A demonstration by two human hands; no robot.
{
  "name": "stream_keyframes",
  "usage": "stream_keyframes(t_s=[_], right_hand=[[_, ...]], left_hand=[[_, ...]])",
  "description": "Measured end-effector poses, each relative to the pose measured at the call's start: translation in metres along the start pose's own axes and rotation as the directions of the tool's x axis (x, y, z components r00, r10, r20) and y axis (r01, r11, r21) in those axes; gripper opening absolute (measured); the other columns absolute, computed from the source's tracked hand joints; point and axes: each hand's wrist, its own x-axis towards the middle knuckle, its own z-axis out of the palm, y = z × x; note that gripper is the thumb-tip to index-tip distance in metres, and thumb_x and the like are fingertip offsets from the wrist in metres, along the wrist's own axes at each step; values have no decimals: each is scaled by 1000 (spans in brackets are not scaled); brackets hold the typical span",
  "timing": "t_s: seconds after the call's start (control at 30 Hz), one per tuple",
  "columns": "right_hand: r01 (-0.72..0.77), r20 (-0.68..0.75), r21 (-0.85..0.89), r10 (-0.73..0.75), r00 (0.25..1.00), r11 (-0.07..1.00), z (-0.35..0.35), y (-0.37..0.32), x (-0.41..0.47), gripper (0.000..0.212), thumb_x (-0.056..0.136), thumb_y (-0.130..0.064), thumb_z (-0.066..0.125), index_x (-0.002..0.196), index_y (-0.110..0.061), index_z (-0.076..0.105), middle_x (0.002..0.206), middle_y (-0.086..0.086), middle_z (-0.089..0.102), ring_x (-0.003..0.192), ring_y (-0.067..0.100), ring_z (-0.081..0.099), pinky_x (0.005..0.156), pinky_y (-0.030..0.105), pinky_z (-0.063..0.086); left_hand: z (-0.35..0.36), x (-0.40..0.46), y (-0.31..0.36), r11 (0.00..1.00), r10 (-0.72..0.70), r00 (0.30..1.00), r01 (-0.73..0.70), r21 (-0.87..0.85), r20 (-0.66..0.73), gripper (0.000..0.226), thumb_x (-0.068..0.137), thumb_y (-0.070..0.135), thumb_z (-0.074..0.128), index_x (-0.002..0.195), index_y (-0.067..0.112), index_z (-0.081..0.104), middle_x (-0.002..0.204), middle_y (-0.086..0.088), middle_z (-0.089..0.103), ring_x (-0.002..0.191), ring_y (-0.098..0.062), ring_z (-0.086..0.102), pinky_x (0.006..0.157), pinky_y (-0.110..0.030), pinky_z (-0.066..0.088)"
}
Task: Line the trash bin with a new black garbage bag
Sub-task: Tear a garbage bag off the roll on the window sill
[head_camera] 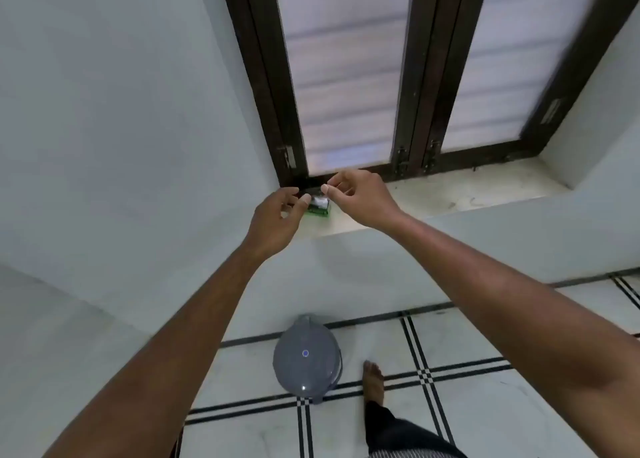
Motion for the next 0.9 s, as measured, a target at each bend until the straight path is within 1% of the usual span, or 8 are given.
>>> stream_keyframes(t_s=[0.2,0.33,0.43,0.5,0.6,0.7,0.8,0.9], right_hand=[[-154,193,-95,170,966,984,40,66,66,30,101,-51,72,113,-24,76,104,-5,77,94,15,73,84,41,64],[-174,240,-195,219,946,965,66,97,107,27,102,-46,69,115,-24,74,114,-2,76,103,22,71,83,37,59],[-116,230,-282,185,955,952,86,115,134,29,103,-42,65,120,-20,74,125,3,71,119,26,64,92,41,56],[-63,265,-348,163,950,935,100,123,150,40,102,-43,66,133,-19,66,132,5,65,128,28,56,98,43,53],[-4,358,-387,154,921,922,118,130,165,70,93,-51,78,150,-19,53,137,7,62,129,29,56,99,44,53],[72,413,-414,117,903,907,132,142,169,63,92,-48,80,146,-22,58,132,5,65,123,30,61,93,41,54],[-9,374,-310,131,918,951,134,153,166,39,96,-30,78,134,-26,67,123,1,71,113,27,66,84,37,53],[-190,359,-97,212,909,977,123,160,155,46,97,-19,78,140,-28,64,132,-1,74,116,23,68,95,41,59]], left_hand=[[63,74,-27,966,-257,965,258,-25,46,48,107,54,54,138,19,66,129,4,69,114,-16,64,88,-25,45],[87,117,-53,922,-383,920,386,-24,84,52,107,56,51,139,18,65,136,0,69,124,-20,63,96,-30,44],[91,143,-70,869,-491,859,495,5,143,49,107,56,50,127,15,67,121,0,66,115,-23,62,98,-36,46],[94,156,-83,828,-549,815,560,-5,186,39,108,49,52,114,13,67,109,-4,65,100,-23,60,90,-37,48],[98,166,-97,807,-578,776,590,35,250,16,105,25,59,118,16,63,108,-8,64,89,-20,59,78,-33,46],[106,167,-109,790,-595,751,612,37,287,40,102,16,60,142,11,57,116,-11,64,100,-26,61,82,-33,46],[116,164,-120,761,-627,736,649,-1,255,44,100,25,66,140,9,57,119,-10,68,97,-22,62,85,-35,55],[120,160,-128,780,-616,778,624,-42,127,96,87,47,81,160,14,29,160,-11,46,138,-27,54,114,-47,50]])
